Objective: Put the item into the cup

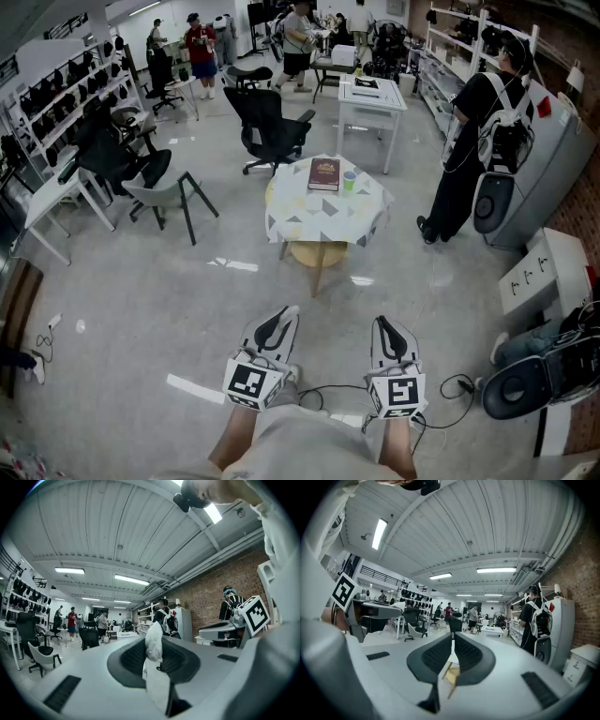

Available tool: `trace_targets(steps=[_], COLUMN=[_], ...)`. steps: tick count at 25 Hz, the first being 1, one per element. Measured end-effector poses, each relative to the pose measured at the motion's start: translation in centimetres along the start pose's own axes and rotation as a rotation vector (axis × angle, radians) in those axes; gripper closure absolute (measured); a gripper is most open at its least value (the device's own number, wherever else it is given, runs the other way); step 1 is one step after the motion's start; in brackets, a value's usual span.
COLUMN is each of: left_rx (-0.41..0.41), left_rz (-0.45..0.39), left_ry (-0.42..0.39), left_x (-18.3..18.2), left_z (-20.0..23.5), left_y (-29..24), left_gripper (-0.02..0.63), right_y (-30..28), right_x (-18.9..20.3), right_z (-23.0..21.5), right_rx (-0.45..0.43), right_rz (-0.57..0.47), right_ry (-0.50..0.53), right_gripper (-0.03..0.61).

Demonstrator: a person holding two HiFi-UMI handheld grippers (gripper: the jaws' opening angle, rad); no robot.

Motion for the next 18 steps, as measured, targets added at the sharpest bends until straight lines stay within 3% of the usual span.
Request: trace_targets(steps=[10, 18], left_rx=[0.013, 0.017], left_rz=[0.01, 0.019], left_ry=[-0.009, -0.006], left_x=[1.0, 2.8], left_z=[-0.9, 3.3], left_y=[-3.4, -9.0], left_gripper=[0.546, 0.546], right_y=[-1.8, -8.6], right_x=[1.1, 2.2], right_z=[-2.0, -3.4], right_rx=[-0.008, -0.027], right_rz=[-0.007, 0.011], right_ry=[-0.035, -0.015], right_gripper=[0.555, 0.551])
Point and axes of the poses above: the fingertips, and each gripper's own axes: y backward along the fingers, z to its left, x out of its underside, the point moved 5 cm from there along y, backward along the fingers, and after that the axes turned 11 degrees about -z, right-handed, at the moved point
